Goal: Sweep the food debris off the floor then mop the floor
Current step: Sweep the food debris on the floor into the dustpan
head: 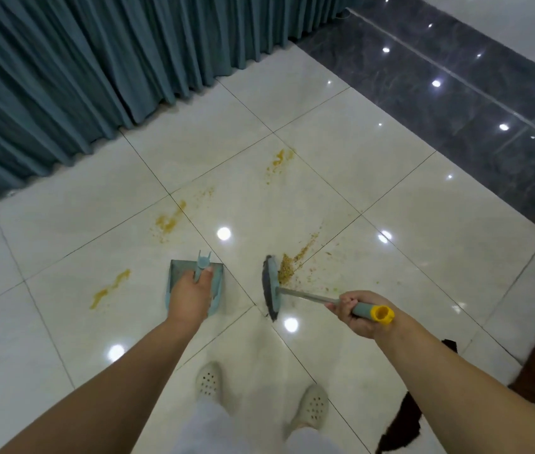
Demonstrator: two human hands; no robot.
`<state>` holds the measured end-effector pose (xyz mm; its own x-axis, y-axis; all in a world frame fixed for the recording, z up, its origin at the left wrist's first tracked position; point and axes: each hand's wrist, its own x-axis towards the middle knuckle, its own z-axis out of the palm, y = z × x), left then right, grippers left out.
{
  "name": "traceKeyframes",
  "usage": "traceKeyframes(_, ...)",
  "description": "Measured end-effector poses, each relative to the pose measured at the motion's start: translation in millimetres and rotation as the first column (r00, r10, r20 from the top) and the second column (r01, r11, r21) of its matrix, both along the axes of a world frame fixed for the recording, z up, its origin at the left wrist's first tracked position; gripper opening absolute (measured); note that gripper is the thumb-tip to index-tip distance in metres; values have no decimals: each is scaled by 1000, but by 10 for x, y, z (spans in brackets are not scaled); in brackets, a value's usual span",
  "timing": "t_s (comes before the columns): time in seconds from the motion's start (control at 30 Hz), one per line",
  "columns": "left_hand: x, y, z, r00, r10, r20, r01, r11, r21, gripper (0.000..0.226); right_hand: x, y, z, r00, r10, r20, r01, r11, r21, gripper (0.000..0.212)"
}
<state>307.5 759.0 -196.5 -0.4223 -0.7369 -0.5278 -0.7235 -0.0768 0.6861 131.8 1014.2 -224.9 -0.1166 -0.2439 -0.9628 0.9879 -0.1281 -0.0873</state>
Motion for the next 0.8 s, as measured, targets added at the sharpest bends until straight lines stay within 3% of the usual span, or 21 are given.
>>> traceKeyframes(0.27,-135,911,-110,994,107,29,-105,993,-50,39,-379,817,48,986,164,37,-160,984,-84,18)
traceKeyframes(0.53,-73,1321,-44,984,178,27,-174,980,-97,45,-258,1044,86,938,321,132,-312,946,-85,21)
traceKeyframes(0.8,-53,1463,-44,970,240,31,-238,970,-59,43,-501,1195,12,881,460,107,-465,885,27,14)
